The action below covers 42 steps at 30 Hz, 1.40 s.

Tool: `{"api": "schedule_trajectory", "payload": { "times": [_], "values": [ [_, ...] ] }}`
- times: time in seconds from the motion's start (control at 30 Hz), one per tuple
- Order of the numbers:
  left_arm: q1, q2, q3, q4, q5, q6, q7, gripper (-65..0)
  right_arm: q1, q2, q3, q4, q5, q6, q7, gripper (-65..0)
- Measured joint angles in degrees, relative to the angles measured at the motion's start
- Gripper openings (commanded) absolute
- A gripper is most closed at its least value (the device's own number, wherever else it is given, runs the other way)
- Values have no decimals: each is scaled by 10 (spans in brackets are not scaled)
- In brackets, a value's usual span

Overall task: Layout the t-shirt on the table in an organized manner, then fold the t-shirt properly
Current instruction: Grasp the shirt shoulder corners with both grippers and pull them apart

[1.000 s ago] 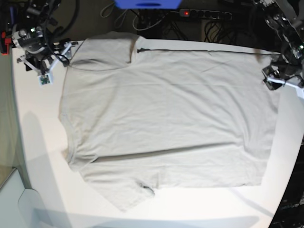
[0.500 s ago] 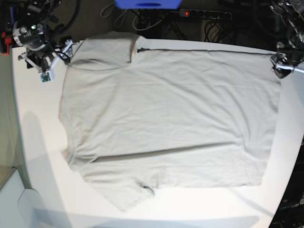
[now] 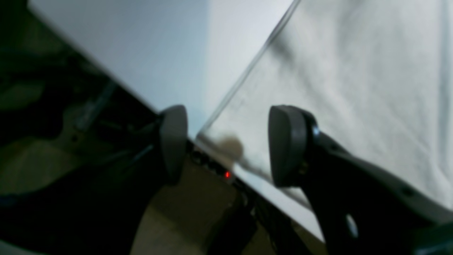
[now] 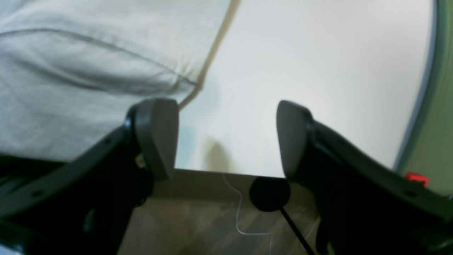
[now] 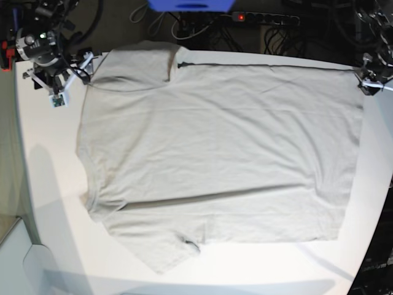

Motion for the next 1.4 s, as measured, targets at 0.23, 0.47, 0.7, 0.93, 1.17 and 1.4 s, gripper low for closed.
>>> {"api": "schedule_trajectory", "payload": {
  "times": [0.23,0.47,0.7,0.93,1.17,1.4],
  "values": [
    [-20,8,42,-39,82,-5,-4,-293,0,0,0,0,0,0,0,-211],
    [-29,17,42,-47,87,-9,-10,-297,1,2,0,0,0,0,0,-211],
    [-31,18,42,-64,85,-9,-27,-301,1,2,0,0,0,0,0,-211],
    [-37,14,40,-97,87,-9,-71,-511,1,2,0,0,0,0,-1,-211],
    [-38,14,39,-99,83,-9,-76,-650,1,2,0,0,0,0,-2,-211],
    [-38,14,39,-99,82,-9,-75,-646,-3,0,0,0,0,0,-21,-211]
  ]
}}
